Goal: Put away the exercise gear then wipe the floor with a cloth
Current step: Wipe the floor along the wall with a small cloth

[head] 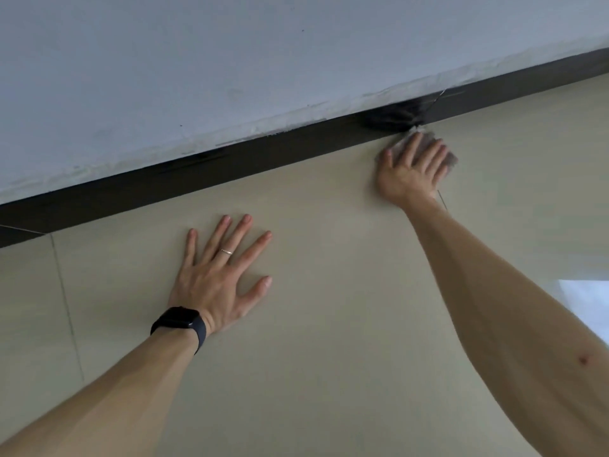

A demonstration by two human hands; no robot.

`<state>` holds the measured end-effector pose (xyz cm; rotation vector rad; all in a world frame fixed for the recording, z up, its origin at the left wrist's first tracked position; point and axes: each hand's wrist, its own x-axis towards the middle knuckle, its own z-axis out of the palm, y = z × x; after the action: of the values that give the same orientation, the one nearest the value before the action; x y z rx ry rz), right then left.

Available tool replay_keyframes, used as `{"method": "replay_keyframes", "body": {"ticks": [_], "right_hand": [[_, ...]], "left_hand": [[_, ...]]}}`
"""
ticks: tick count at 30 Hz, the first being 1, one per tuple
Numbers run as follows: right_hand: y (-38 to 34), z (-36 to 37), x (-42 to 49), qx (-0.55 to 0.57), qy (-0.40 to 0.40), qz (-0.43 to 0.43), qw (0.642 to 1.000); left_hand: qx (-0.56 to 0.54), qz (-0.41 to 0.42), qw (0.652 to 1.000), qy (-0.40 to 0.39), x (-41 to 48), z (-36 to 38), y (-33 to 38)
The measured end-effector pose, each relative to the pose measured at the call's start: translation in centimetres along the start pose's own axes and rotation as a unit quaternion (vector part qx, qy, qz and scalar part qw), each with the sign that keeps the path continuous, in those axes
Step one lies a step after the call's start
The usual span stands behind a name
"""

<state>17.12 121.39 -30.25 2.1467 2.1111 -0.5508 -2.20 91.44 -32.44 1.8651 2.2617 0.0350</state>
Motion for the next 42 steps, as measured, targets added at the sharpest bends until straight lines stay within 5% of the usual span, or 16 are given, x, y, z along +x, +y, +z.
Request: {"method": "replay_keyframes", "body": {"ticks": [3, 6, 8, 11, 13, 15, 18, 20, 22, 24, 27, 30, 33, 35, 39, 42], "right_hand": [[-3.3, 4.0, -7.4, -0.046, 0.026, -0.201, 0.978], [-1.6, 5.0, -11.5, -0.128, -0.022, -0.442, 0.887], [0.3, 3.5, -8.9, -0.143, -0.025, -0.437, 0.888], [1.7, 1.7, -5.1, -0.057, -0.001, -0.181, 0.982], [0.6, 2.6, -6.7, -0.022, 0.016, -0.103, 0.994], [-0.2, 4.9, -11.9, -0.041, 0.033, -0.191, 0.98], [0.9, 7.4, -19.6, -0.102, -0.007, -0.412, 0.906], [3.0, 6.7, -19.2, -0.121, -0.014, -0.47, 0.874], [5.3, 5.1, -16.2, -0.125, -0.001, -0.407, 0.905], [8.0, 3.3, -13.6, -0.063, -0.006, -0.212, 0.975], [9.8, 4.1, -16.2, -0.001, 0.034, -0.03, 0.999], [9.7, 7.4, -26.1, -0.047, 0.022, -0.179, 0.982], [12.3, 8.6, -33.5, -0.105, -0.049, -0.403, 0.908], [15.4, 7.5, -32.2, -0.136, -0.039, -0.428, 0.893], [21.0, 4.6, -27.3, -0.073, 0.01, -0.077, 0.994], [21.9, 5.3, -28.9, 0.013, 0.027, 0.097, 0.995]], "left_hand": [[-0.01, -0.006, 1.0, -0.001, -0.1, -0.2, 0.1], [-0.014, -0.008, 1.0, -0.004, -0.1, -0.4, 0.2], [-0.018, -0.006, 1.0, -0.003, 0.0, -0.4, 0.1], [-0.019, -0.007, 1.0, 0.005, -0.2, -0.1, 0.0], [-0.026, -0.006, 1.0, 0.01, -0.2, -0.1, 0.1], [-0.034, -0.009, 0.999, 0.013, -0.2, -0.1, 0.2], [-0.036, -0.012, 0.999, 0.012, -0.2, -0.2, 0.2], [-0.035, -0.009, 0.999, 0.008, -0.2, -0.3, 0.2], [-0.037, -0.014, 0.999, 0.0, -0.1, -0.3, 0.1], [-0.042, -0.018, 0.999, 0.003, -0.2, -0.2, 0.1], [-0.048, -0.015, 0.999, 0.016, -0.3, -0.1, 0.1], [-0.043, -0.012, 0.999, 0.019, -0.3, -0.1, 0.3], [-0.042, -0.01, 0.999, 0.017, -0.3, 0.1, 0.2], [-0.034, -0.003, 0.999, 0.023, -0.4, 0.1, 0.3], [-0.01, 0.008, 0.997, 0.075, -2.5, 0.4, 2.0], [-0.047, 0.033, 0.997, 0.055, -7.7, 1.6, 6.5]]}}
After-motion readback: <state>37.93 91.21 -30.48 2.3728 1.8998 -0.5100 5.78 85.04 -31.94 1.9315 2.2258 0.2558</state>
